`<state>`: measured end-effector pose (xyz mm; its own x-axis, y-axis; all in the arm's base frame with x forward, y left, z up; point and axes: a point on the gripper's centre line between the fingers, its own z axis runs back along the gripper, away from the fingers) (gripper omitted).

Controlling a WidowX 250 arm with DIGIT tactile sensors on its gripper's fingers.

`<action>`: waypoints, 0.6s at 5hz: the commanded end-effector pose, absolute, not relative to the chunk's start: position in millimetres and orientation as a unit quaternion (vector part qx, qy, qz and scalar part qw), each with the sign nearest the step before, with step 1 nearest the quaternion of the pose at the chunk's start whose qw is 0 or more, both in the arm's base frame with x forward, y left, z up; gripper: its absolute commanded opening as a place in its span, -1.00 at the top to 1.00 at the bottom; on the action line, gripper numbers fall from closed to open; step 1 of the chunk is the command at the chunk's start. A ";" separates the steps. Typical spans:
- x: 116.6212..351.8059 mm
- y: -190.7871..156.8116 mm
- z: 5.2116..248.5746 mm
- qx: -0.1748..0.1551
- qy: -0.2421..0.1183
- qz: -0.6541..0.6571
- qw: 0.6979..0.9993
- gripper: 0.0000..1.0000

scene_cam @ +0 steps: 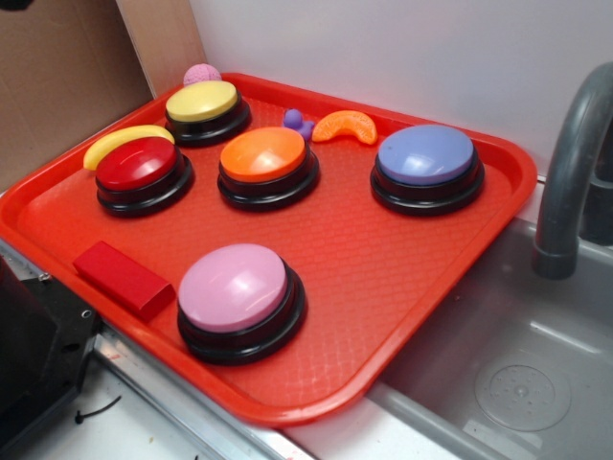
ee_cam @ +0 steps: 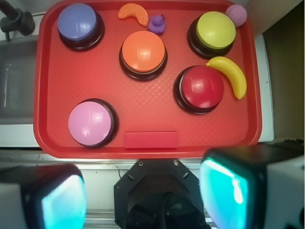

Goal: Push the pink button.

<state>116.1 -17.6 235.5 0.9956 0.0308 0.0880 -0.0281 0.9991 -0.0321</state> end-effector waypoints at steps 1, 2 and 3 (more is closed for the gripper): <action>116.1 -17.6 235.5 -0.015 -0.044 0.015 0.999 -1.00; 158.9 -65.0 197.0 0.023 -0.048 -0.112 0.992 -1.00; 169.1 -95.2 162.1 0.038 -0.046 -0.211 0.976 -1.00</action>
